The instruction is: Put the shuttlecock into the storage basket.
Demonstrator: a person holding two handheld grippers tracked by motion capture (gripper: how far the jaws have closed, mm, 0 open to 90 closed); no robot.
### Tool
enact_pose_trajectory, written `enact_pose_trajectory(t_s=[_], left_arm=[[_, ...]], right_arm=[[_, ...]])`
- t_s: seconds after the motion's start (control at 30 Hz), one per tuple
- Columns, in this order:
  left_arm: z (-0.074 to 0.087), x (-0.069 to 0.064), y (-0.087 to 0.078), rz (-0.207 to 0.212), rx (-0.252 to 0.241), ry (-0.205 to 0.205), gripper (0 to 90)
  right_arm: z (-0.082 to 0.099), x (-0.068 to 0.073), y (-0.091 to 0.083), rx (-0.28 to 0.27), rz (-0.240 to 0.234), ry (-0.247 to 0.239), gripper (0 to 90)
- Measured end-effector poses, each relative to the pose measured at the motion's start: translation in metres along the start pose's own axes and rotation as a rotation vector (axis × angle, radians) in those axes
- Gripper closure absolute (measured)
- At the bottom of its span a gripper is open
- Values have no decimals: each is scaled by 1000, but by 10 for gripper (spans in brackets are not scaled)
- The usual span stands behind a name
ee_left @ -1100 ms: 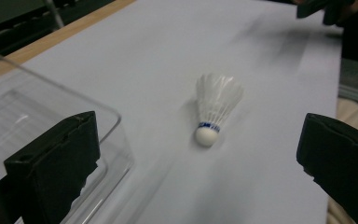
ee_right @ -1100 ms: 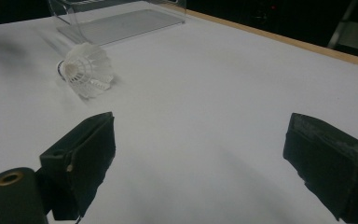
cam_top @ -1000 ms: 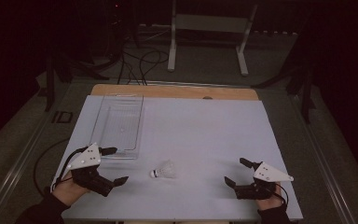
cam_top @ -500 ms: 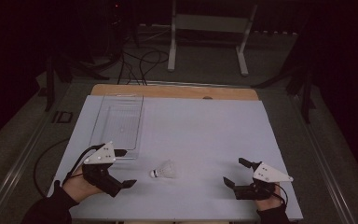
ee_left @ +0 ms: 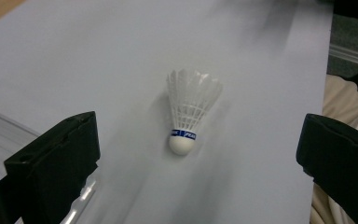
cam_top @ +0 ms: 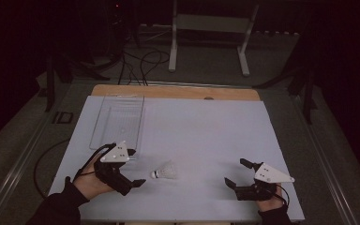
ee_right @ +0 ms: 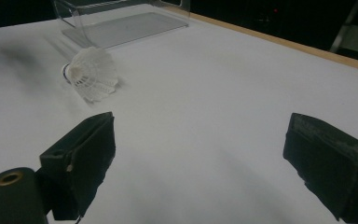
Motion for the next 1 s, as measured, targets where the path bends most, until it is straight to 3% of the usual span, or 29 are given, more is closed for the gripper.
enact_pose_trajectory(t_s=[0.37,0.5,1.0], left_arm=[[-6,-1,14,25,48,28,1],[-8,-1,19,6,53,59,1],[-8,0,45,39,111,75,2]], right_arm=[[0,0,0,1,-1,-2,89],[1,0,0,4,-4,0,89],[1,0,1,6,-6,-4,89]])
Point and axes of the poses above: each handheld gripper's, and its own axes: y roughly forward along the jaws, z roughly out of its underside, x roughly to its left, the point moved 1 cm from there along y, roughly forward along the jaws, and after that the axes turned 4 degrees about x, right-handed, at the moved point
